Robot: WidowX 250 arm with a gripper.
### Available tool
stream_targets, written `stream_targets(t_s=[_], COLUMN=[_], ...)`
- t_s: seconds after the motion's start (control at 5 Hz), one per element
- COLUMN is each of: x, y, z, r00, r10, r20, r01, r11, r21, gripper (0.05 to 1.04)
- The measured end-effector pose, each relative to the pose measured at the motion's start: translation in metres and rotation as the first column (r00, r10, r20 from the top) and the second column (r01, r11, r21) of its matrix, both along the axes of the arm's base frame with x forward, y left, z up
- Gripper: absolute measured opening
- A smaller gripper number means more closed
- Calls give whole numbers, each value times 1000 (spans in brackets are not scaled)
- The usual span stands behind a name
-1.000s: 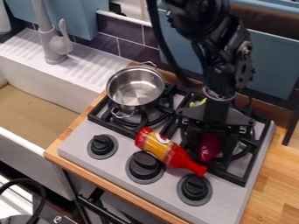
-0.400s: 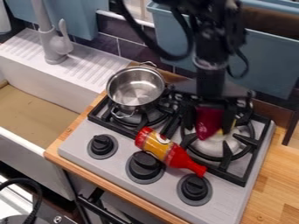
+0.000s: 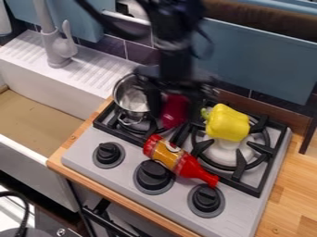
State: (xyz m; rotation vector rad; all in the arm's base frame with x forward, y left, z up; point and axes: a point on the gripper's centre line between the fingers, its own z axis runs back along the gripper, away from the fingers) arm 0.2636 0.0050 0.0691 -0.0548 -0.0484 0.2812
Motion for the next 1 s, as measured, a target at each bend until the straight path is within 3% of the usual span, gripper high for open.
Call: stream_targets(t_s=[0.2, 0.4, 0.8, 1.0], x=[-11, -21, -25, -10], y=[34, 62, 95, 94], z=[2, -1, -7, -6], r00=[999, 995, 991, 997], r10=[-27, -92, -128, -74], r20=[-32, -31, 32, 34], r01=[26, 91, 128, 74], r11=[1000, 995, 992, 997], r21=[-16, -27, -4, -11], gripper=[757, 757, 757, 757])
